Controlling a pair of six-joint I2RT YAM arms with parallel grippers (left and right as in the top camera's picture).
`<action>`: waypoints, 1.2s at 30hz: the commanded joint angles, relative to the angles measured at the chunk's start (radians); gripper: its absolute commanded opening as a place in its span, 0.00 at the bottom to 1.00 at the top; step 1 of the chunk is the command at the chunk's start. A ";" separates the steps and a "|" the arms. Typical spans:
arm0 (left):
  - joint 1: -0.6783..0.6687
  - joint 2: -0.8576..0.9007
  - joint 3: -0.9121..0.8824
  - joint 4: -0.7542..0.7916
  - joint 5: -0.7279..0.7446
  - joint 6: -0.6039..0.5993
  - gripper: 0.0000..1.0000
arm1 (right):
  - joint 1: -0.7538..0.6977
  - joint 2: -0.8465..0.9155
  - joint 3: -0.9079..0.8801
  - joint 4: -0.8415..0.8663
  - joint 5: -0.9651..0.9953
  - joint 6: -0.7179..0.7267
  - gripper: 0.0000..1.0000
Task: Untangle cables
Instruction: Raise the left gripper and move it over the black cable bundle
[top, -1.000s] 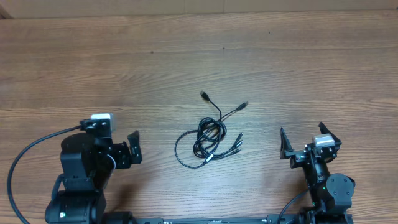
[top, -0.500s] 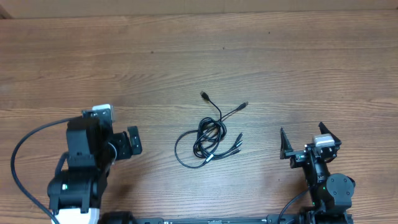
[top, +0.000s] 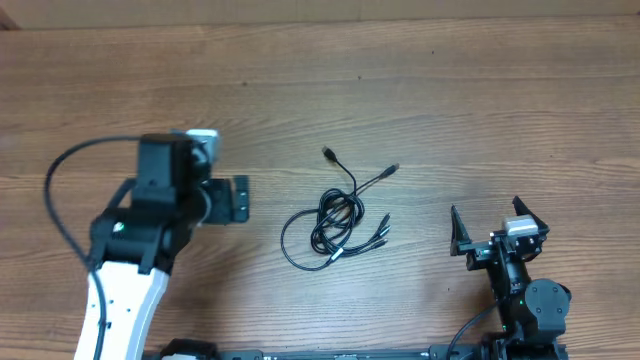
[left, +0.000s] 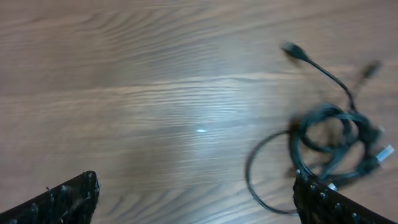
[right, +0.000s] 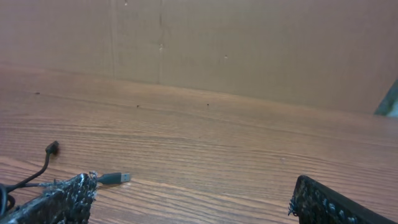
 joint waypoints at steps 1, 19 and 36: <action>-0.082 0.062 0.043 -0.007 0.022 0.065 0.99 | 0.007 -0.010 -0.005 0.006 -0.001 -0.004 1.00; -0.128 0.268 0.043 0.006 0.024 0.085 0.99 | 0.007 -0.010 -0.005 0.006 0.000 -0.004 1.00; -0.129 0.268 0.043 0.012 0.028 0.074 1.00 | 0.007 -0.010 -0.005 0.006 -0.001 -0.004 1.00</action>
